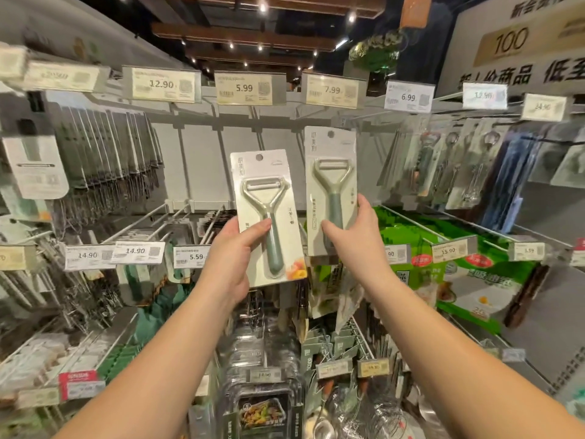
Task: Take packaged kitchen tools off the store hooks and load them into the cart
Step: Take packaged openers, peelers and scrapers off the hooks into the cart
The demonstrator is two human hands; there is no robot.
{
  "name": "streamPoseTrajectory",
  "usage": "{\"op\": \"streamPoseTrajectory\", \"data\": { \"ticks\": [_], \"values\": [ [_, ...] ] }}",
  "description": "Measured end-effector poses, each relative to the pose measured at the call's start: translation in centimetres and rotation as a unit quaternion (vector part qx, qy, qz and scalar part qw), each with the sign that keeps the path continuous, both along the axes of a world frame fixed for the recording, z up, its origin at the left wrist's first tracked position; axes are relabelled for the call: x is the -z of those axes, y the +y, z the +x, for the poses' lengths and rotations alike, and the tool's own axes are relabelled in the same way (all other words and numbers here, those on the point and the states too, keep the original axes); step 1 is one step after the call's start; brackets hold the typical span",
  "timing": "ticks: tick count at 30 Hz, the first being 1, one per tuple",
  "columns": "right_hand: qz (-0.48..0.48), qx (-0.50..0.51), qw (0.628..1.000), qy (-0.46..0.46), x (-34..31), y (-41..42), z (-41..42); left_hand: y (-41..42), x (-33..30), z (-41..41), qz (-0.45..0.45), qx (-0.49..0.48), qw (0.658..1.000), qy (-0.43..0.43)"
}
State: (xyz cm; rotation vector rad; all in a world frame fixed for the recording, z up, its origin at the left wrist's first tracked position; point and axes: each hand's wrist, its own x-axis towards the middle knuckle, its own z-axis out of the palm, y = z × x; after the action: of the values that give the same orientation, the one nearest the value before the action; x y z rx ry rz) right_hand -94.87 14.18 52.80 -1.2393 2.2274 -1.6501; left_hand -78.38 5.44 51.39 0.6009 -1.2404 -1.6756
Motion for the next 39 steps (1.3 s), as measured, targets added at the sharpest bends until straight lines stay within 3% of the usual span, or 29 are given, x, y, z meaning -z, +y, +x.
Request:
{"op": "streamPoseTrajectory", "data": {
  "ticks": [15,39],
  "values": [
    [-0.064,-0.005,0.997,0.042,-2.2,-4.7,-3.0,-1.2,-1.7,-1.1,0.022,-0.01,0.999,0.03],
    [0.001,0.0,0.999,0.034,-1.3,-14.7,-7.7,-3.2,-2.2,-4.3,0.029,-0.041,0.999,0.01]
  ]
}}
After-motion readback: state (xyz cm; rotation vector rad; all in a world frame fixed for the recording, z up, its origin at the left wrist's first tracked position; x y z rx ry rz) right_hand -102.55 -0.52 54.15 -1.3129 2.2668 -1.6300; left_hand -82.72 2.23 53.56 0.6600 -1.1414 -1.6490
